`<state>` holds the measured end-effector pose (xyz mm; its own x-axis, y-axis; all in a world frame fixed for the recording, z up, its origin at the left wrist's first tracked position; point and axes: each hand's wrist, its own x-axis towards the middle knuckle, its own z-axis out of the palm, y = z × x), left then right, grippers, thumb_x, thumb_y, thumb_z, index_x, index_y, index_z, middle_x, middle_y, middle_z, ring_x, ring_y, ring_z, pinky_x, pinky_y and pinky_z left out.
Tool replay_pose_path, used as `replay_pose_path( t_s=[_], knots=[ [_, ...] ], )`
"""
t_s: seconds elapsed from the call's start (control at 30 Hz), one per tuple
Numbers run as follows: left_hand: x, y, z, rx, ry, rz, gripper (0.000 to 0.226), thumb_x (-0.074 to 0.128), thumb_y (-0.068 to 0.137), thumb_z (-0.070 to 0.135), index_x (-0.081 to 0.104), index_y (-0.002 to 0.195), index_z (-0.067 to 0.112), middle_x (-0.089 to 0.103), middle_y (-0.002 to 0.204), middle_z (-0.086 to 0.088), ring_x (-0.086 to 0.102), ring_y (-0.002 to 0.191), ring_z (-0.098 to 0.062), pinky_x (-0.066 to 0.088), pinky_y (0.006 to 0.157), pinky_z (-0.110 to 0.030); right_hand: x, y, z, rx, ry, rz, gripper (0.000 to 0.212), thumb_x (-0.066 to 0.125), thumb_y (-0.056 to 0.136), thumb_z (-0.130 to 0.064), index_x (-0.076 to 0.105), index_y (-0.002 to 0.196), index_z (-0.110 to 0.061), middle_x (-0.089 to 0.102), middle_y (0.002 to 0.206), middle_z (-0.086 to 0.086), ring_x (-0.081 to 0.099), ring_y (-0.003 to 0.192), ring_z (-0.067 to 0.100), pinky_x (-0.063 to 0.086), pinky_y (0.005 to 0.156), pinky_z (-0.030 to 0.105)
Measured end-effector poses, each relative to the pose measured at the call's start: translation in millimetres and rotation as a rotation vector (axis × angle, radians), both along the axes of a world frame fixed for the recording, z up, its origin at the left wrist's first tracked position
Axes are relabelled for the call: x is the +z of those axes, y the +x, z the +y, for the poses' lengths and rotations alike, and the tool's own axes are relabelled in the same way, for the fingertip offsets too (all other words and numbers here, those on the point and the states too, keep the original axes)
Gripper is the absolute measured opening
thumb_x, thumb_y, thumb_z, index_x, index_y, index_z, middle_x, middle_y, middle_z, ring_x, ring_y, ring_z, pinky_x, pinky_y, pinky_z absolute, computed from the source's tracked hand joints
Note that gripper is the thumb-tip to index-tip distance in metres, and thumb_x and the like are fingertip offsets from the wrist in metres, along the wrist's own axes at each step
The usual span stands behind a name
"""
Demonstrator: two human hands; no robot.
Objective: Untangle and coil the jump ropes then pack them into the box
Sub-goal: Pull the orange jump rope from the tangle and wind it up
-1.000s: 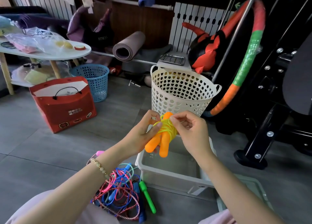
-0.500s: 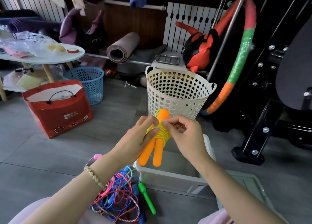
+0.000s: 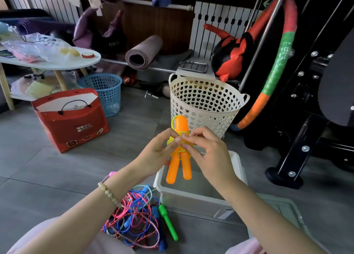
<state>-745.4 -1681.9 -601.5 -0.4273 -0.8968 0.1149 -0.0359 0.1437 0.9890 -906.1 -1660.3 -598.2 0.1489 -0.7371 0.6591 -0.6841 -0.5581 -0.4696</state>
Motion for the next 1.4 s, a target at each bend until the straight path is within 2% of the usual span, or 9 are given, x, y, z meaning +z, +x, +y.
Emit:
replay_pose_path(
  t_s=[0.1,0.27,0.37,0.43,0.57,0.73,1.17,1.3,1.4],
  knots=[
    [1.3,-1.9,0.2,0.054,0.054,0.053,0.028,0.05,0.093,0.035,0.049,0.09,0.008,0.05,0.078,-0.012,0.053,0.072,-0.026,0.05,0.076,-0.06,-0.9,7.0,-1.6,-0.076,-0.131,0.127,0.022,0.054,0.091,-0.02,0.071,0.098,-0.008,0.061,0.09,0.001,0.052,0.085,0.009,0.044,0.074,0.02],
    [0.4,-10.8,-4.4,0.232,0.024,0.098,0.025,0.054,0.089,0.035,0.041,0.105,0.02,0.057,0.089,-0.001,0.056,0.053,-0.004,0.049,0.052,-0.023,3.0,14.3,-6.0,-0.107,-0.113,0.063,0.02,0.049,0.094,-0.017,0.068,0.096,-0.01,0.06,0.094,0.002,0.052,0.089,0.009,0.039,0.079,0.016],
    [-4.3,-12.4,-6.4,0.232,0.127,0.099,0.058,0.054,0.079,0.051,0.044,0.124,0.017,0.064,0.104,-0.014,0.068,0.081,-0.016,0.055,0.075,-0.032,4.0,14.1,-4.5,-0.02,0.053,-0.168,0.014,0.054,0.094,-0.012,0.067,0.097,-0.013,0.06,0.095,-0.006,0.056,0.089,0.004,0.046,0.08,0.016],
    [-5.3,-14.4,-6.0,0.151,0.185,0.132,0.05,0.052,0.083,0.051,0.059,0.113,0.011,0.068,0.101,-0.02,0.068,0.09,-0.028,0.055,0.085,-0.037,1.5,14.1,-7.0,-0.009,0.119,-0.243,0.013,0.055,0.093,-0.012,0.066,0.097,-0.015,0.062,0.092,-0.008,0.059,0.088,0.007,0.049,0.08,0.023],
    [-4.1,-10.3,-11.9,0.176,0.22,0.19,0.035,0.049,0.095,0.034,0.06,0.113,0.005,0.069,0.086,-0.006,0.066,0.072,-0.011,0.052,0.062,-0.021,-1.4,15.7,-7.9,0.071,0.262,-0.305,0.021,0.056,0.092,-0.01,0.058,0.112,-0.019,0.061,0.089,-0.009,0.058,0.084,0.007,0.048,0.079,0.019],
    [-4.9,-3.2,-11.3,0.081,0.366,0.086,0.047,0.044,0.095,0.043,0.066,0.099,0.001,0.069,0.08,-0.014,0.067,0.07,-0.015,0.053,0.062,-0.019,3.1,7.0,-10.5,0.202,0.396,-0.321,0.019,0.058,0.091,-0.009,0.055,0.1,-0.026,0.06,0.086,-0.009,0.057,0.081,0.005,0.046,0.078,0.019],
    [-7.6,-3.2,-18.7,0.122,0.518,0.032,0.052,0.052,0.091,0.048,0.067,0.097,-0.002,0.068,0.101,-0.025,0.065,0.088,-0.026,0.05,0.093,-0.038,-0.4,-2.5,-10.0,0.112,0.124,0.089,0.012,0.067,0.086,-0.022,0.062,0.085,-0.011,0.048,0.096,-0.008,0.054,0.083,0.008,0.051,0.074,0.031],
    [-5.3,-1.3,-28.9,0.206,0.51,0.163,0.05,0.05,0.092,0.049,0.068,0.089,0.002,0.071,0.089,-0.014,0.067,0.077,-0.018,0.055,0.072,-0.022,1.7,-0.7,-11.1,0.088,0.151,-0.309,0.006,0.063,0.087,-0.011,0.061,0.082,-0.007,0.053,0.093,0.0,0.058,0.081,0.012,0.051,0.071,0.021],
    [-4.4,2.9,-32.2,0.182,0.528,0.229,0.053,0.048,0.091,0.051,0.067,0.096,0.002,0.071,0.094,-0.016,0.068,0.083,-0.02,0.054,0.08,-0.025,4.0,4.1,-7.6,0.157,0.163,-0.528,0.006,0.062,0.086,-0.002,0.062,0.083,-0.007,0.057,0.09,0.005,0.059,0.078,0.016,0.05,0.07,0.018]
  ],
)
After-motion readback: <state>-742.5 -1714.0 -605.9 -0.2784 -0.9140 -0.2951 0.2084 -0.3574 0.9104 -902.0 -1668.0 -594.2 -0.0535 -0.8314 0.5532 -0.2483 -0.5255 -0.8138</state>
